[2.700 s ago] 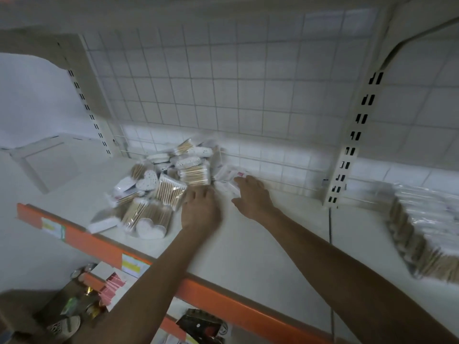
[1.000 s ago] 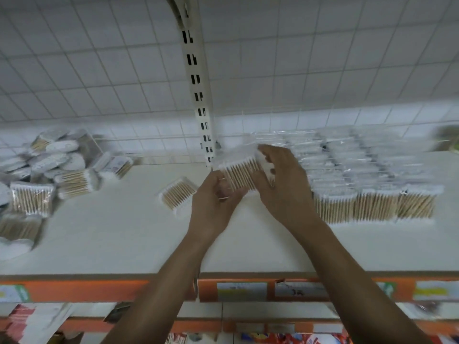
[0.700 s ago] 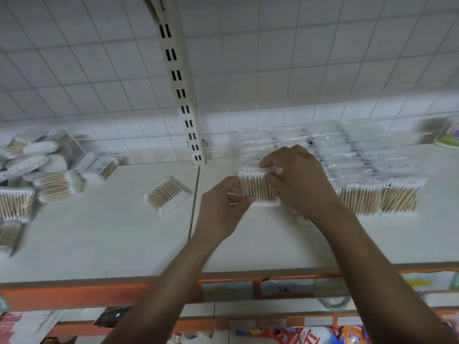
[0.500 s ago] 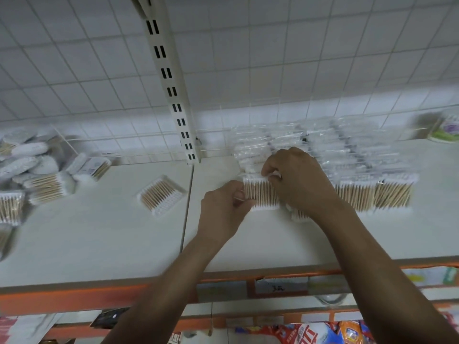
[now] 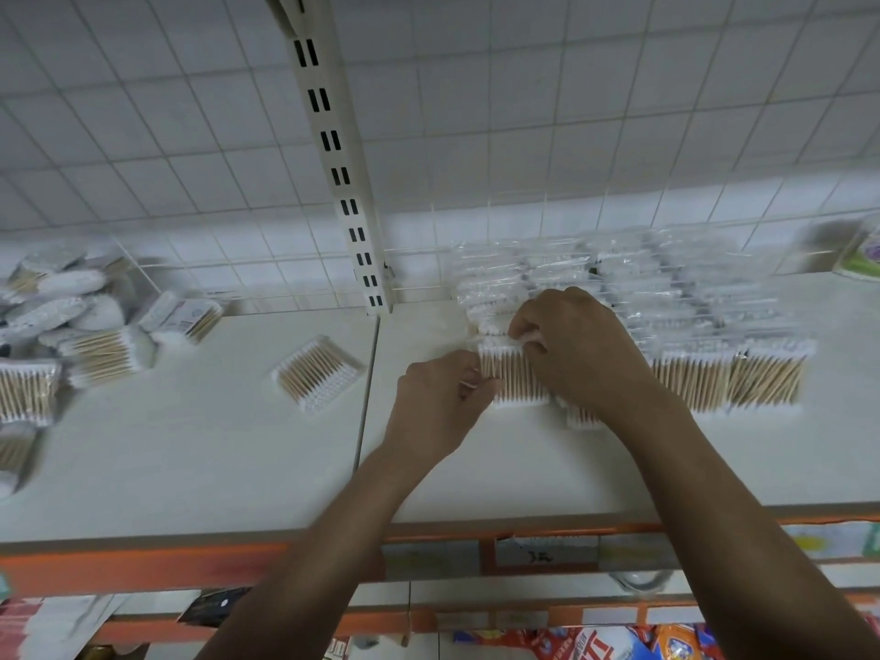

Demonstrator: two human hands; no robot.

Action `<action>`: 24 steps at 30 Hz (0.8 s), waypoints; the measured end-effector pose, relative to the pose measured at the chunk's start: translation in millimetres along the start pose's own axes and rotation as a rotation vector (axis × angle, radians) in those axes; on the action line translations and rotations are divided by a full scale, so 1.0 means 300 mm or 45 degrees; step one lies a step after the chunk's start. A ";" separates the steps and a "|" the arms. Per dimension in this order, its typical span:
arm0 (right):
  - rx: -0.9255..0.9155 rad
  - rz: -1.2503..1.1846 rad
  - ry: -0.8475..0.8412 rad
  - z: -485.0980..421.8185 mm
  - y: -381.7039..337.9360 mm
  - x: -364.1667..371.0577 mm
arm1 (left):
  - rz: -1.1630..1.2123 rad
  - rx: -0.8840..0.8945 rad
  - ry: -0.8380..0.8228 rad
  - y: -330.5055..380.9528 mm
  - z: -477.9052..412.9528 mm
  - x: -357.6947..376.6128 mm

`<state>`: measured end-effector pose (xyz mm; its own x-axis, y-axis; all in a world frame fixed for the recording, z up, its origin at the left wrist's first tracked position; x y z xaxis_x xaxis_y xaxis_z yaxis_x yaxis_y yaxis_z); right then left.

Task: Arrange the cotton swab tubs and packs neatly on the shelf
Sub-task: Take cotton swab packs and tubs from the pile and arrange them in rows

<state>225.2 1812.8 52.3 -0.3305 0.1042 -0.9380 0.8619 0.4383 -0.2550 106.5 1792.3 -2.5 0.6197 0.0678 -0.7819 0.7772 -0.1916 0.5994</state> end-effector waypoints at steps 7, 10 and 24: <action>-0.240 -0.223 0.267 -0.012 -0.214 -0.016 | -0.158 -0.052 0.262 -0.123 0.022 -0.182; -0.337 -0.272 0.184 -0.037 -0.328 0.065 | -0.376 -0.173 0.343 -0.223 0.035 -0.246; -0.162 -0.450 -0.271 -0.116 -0.390 0.342 | -0.203 -0.458 0.257 -0.450 0.118 -0.278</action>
<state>77.2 1803.4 -6.0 -0.4989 -0.2526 -0.8290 0.6513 0.5218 -0.5509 -53.9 1777.8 -24.2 0.4698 0.2657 -0.8418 0.8313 0.1877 0.5232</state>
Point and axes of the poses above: each hand's wrist, its own z-axis away from the middle knuckle, its own x-axis out of the palm, y = z × x, the point moved 10 cm from there along -z, towards the middle knuckle, and after that the axes turned 6 degrees about -y, right-handed, at the moved point
